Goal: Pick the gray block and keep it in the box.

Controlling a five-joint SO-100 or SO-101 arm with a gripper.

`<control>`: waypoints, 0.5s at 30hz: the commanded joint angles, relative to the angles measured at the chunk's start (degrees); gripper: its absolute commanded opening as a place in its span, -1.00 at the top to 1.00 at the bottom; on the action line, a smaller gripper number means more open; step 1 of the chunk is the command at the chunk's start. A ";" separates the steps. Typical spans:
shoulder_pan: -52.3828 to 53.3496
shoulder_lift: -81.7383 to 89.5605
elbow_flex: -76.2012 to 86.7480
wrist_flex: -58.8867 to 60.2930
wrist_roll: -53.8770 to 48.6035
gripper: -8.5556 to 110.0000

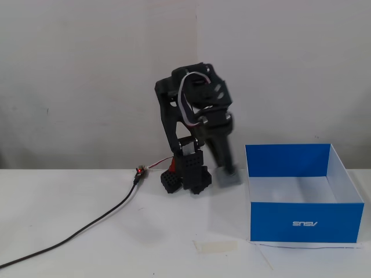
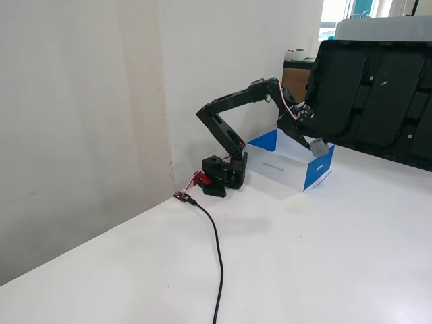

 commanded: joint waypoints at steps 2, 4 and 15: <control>-11.16 5.27 -3.78 -0.35 -1.14 0.85; -14.59 5.36 -3.87 -0.62 -1.14 0.85; -30.67 4.75 -0.53 -1.23 -5.63 0.85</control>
